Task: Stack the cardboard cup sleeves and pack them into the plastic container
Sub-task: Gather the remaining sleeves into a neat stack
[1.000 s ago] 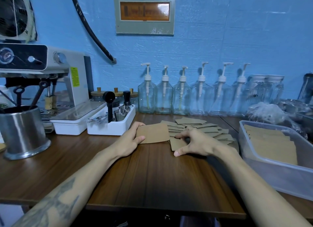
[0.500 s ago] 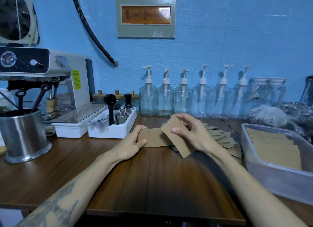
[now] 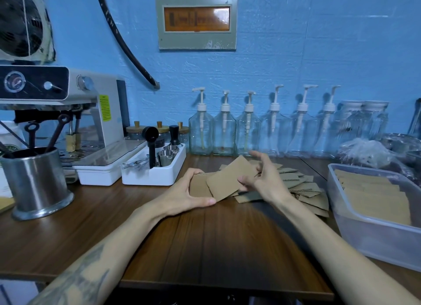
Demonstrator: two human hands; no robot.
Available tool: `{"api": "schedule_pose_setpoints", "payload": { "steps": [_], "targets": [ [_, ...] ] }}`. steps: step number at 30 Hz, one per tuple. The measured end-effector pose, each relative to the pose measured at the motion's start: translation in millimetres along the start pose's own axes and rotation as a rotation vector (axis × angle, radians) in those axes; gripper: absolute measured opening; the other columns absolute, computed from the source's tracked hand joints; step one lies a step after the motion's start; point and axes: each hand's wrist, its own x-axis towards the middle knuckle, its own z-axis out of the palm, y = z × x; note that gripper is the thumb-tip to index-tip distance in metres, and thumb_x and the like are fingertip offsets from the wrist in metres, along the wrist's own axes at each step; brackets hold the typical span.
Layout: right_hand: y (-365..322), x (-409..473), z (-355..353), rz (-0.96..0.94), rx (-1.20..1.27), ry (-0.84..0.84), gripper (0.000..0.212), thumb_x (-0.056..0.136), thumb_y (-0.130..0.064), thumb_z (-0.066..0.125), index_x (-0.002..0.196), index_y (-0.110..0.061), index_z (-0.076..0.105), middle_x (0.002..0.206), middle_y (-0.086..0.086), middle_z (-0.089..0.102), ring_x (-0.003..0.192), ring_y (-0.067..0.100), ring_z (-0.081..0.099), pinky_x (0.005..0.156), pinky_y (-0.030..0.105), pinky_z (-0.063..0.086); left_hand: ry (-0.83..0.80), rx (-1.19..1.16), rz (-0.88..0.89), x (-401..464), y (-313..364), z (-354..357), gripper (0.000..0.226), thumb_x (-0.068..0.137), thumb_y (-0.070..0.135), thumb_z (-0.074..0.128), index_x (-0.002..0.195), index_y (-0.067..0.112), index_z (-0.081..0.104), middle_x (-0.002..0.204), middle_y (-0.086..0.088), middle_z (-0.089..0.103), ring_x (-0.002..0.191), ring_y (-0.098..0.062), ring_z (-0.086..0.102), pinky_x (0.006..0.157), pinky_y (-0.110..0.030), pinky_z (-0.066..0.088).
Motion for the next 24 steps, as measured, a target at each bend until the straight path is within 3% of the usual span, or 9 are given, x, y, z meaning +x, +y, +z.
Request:
{"api": "schedule_pose_setpoints", "payload": {
  "steps": [3,5,7,10,12,14,18,22,24],
  "targets": [
    [7,-3,7,-0.089,-0.507,-0.045,0.035,0.086,-0.020,0.072,0.119,-0.022,0.061,0.105,-0.002,0.066,0.094,0.022,0.067,0.085,0.037,0.054,0.000,0.013,0.006,0,0,1,0.065,0.077,0.045,0.081,0.126,0.039,0.040,0.120,0.014,0.056,0.103,0.006,0.058,0.083,-0.014,0.048],
    [10,-8,13,-0.164,-0.761,-0.052,0.024,0.090,-0.034,0.064,0.109,-0.021,0.066,0.108,0.002,0.066,0.104,0.026,0.061,0.085,0.037,0.049,0.002,0.043,0.027,1,-1,1,0.060,0.082,0.043,0.077,0.128,0.036,0.039,0.121,0.012,0.054,0.107,0.000,0.057,0.086,-0.016,0.049],
    [12,-9,17,-0.214,-0.880,-0.049,0.031,0.093,-0.041,0.059,0.112,-0.018,0.065,0.112,0.002,0.063,0.109,0.026,0.055,0.084,0.034,0.045,0.011,0.093,0.055,2,-3,1,0.051,0.089,0.037,0.070,0.129,0.031,0.039,0.122,0.009,0.053,0.109,-0.004,0.055,0.089,-0.019,0.048],
    [13,-8,18,-0.243,-0.947,-0.038,0.049,0.094,-0.045,0.055,0.134,-0.016,0.054,0.118,0.004,0.057,0.115,0.026,0.050,0.092,0.037,0.044,0.026,0.145,0.085,4,-8,0,0.034,0.099,0.027,0.058,0.128,0.029,0.040,0.122,0.006,0.054,0.110,-0.012,0.055,0.090,-0.023,0.046],
    [12,-7,16,-0.258,-0.947,-0.045,0.067,0.095,-0.045,0.055,0.152,-0.021,0.030,0.125,0.004,0.051,0.120,0.024,0.046,0.096,0.037,0.044,0.029,0.153,0.094,5,-9,-1,0.030,0.100,0.024,0.055,0.125,0.033,0.041,0.120,0.008,0.055,0.109,-0.015,0.055,0.092,-0.027,0.046],
    [11,-7,16,-0.310,-0.956,-0.071,0.071,0.096,-0.044,0.052,0.155,-0.033,0.015,0.123,0.002,0.049,0.117,0.023,0.047,0.092,0.036,0.045,0.034,0.169,0.109,4,-10,-2,0.032,0.100,0.025,0.054,0.125,0.039,0.041,0.120,0.009,0.055,0.107,-0.018,0.057,0.094,-0.033,0.047],
    [11,-6,20,-0.339,-0.951,-0.208,0.058,0.101,-0.035,0.046,0.153,-0.037,0.021,0.146,-0.002,0.046,0.131,0.025,0.044,0.102,0.043,0.043,0.071,0.191,0.128,2,-10,-2,0.055,0.099,0.025,0.058,0.139,0.051,0.031,0.126,-0.003,0.058,0.107,-0.033,0.058,0.097,-0.046,0.048],
    [13,-7,23,-0.373,-1.004,-0.232,0.053,0.105,-0.031,0.035,0.155,-0.031,0.018,0.145,0.003,0.045,0.126,0.028,0.048,0.096,0.043,0.047,0.061,0.182,0.132,2,-10,-1,0.051,0.098,0.031,0.058,0.137,0.055,0.034,0.133,0.014,0.053,0.117,-0.009,0.056,0.101,-0.037,0.048],
    [14,-7,22,-0.383,-1.011,-0.233,0.053,0.104,-0.028,0.035,0.155,-0.028,0.020,0.142,0.003,0.047,0.125,0.028,0.048,0.096,0.041,0.046,0.067,0.180,0.123,4,-9,-1,0.046,0.097,0.034,0.059,0.135,0.051,0.039,0.133,0.016,0.052,0.120,-0.006,0.053,0.103,-0.036,0.047]
  ]
}}
